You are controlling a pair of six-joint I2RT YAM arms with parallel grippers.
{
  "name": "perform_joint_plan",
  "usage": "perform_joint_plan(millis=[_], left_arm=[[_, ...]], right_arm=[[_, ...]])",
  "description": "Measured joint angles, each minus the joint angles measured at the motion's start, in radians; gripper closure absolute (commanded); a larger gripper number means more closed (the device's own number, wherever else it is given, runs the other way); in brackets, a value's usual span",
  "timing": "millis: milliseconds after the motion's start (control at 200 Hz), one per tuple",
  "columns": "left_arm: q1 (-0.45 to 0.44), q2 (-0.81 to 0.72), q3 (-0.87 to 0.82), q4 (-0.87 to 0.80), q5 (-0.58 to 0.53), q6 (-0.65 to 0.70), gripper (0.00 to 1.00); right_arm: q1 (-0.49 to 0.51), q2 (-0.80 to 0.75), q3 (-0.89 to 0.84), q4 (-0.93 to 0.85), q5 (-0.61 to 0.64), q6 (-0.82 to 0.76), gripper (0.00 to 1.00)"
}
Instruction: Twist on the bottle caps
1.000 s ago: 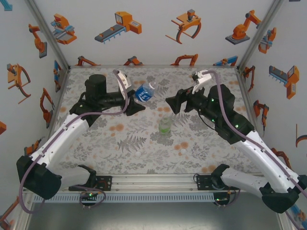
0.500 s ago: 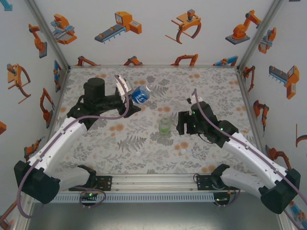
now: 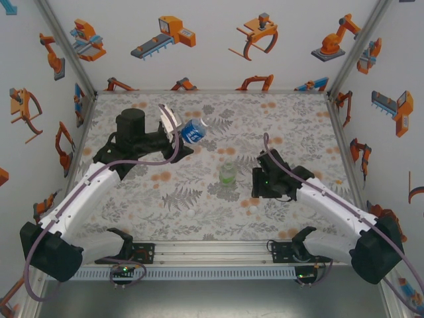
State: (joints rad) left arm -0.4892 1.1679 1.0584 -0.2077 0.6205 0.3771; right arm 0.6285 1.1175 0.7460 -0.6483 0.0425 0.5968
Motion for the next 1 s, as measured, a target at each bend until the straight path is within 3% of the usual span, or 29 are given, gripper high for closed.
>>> perform_joint_plan(millis=[631, 861, 996], left_arm=[[0.0, 0.0, -0.001, 0.006, -0.003, -0.008, 0.7], [0.0, 0.0, -0.001, 0.006, -0.011, -0.008, 0.7], [0.0, 0.0, -0.001, 0.006, -0.012, -0.008, 0.7]], right_arm=[[0.056, 0.151, -0.089, 0.1, -0.054, 0.094, 0.47], [0.056, 0.181, -0.11, 0.113, -0.055, 0.105, 0.51], [0.056, 0.185, -0.111, 0.116, -0.058, 0.111, 0.58]])
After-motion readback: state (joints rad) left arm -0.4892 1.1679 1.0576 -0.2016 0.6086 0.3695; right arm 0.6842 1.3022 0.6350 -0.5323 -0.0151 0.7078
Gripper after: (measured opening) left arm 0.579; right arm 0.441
